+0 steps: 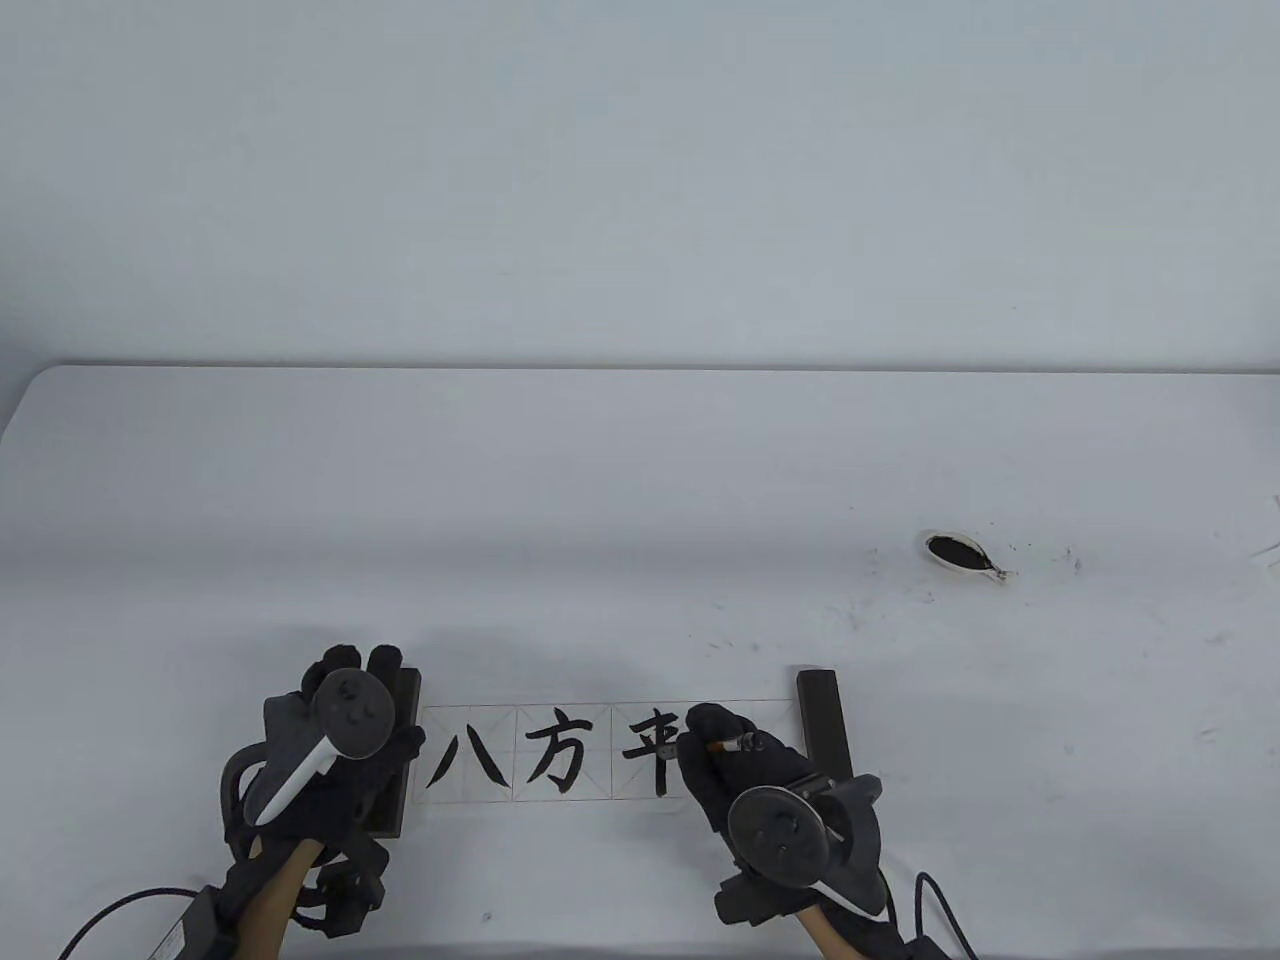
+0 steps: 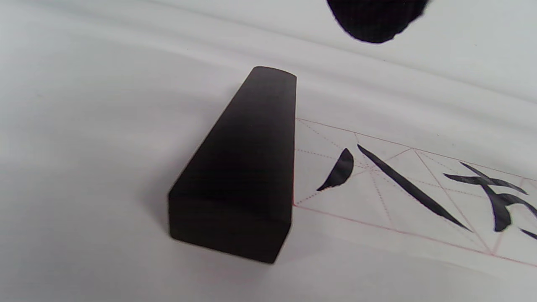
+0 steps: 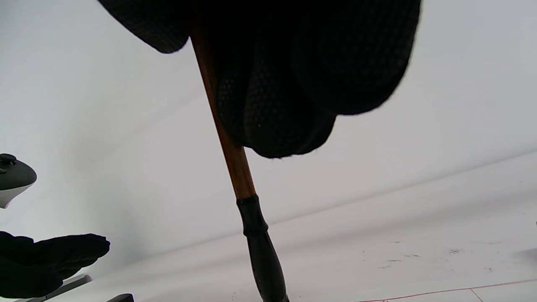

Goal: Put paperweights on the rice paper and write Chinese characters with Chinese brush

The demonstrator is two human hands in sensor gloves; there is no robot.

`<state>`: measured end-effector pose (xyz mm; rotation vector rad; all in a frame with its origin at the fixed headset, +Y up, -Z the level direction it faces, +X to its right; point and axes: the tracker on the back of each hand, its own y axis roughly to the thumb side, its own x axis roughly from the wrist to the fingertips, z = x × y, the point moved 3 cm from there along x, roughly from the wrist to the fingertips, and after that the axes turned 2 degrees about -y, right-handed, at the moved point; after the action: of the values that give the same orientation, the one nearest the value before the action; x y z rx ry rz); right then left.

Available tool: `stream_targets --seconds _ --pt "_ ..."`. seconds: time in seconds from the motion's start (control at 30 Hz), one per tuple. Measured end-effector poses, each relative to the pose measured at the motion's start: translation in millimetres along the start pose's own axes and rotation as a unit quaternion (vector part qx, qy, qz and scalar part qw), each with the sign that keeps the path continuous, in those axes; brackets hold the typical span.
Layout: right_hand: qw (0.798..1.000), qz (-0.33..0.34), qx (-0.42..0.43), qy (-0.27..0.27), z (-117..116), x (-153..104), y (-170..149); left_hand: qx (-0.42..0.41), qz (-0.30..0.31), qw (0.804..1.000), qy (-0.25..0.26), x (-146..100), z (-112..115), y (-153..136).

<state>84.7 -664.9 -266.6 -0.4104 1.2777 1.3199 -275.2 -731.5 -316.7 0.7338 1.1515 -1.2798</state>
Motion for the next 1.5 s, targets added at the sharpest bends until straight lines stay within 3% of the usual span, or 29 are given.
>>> stream_targets --seconds 0.23,0.43,0.6,0.8,1.07,1.5 --pt "0.999 0.027 -0.008 0.026 -6 -3 11 0.000 0.000 1.000 0.000 0 0 0" --pt "0.997 0.039 0.037 0.059 -8 -5 20 0.000 0.000 1.000 0.000 0 0 0" --pt "0.994 -0.003 0.111 0.023 3 -3 4 -0.001 -0.001 1.000 -0.002 -1 0 0" --pt "0.999 -0.016 0.043 0.016 7 -3 -11 -0.001 -0.001 1.000 -0.004 0 0 0" --pt "0.998 -0.018 0.036 0.051 -2 -2 -10 0.000 0.000 1.000 -0.004 0 0 0" --pt "0.994 -0.043 -0.009 0.096 12 0 -15 -0.001 -0.002 1.000 -0.004 0 0 0"
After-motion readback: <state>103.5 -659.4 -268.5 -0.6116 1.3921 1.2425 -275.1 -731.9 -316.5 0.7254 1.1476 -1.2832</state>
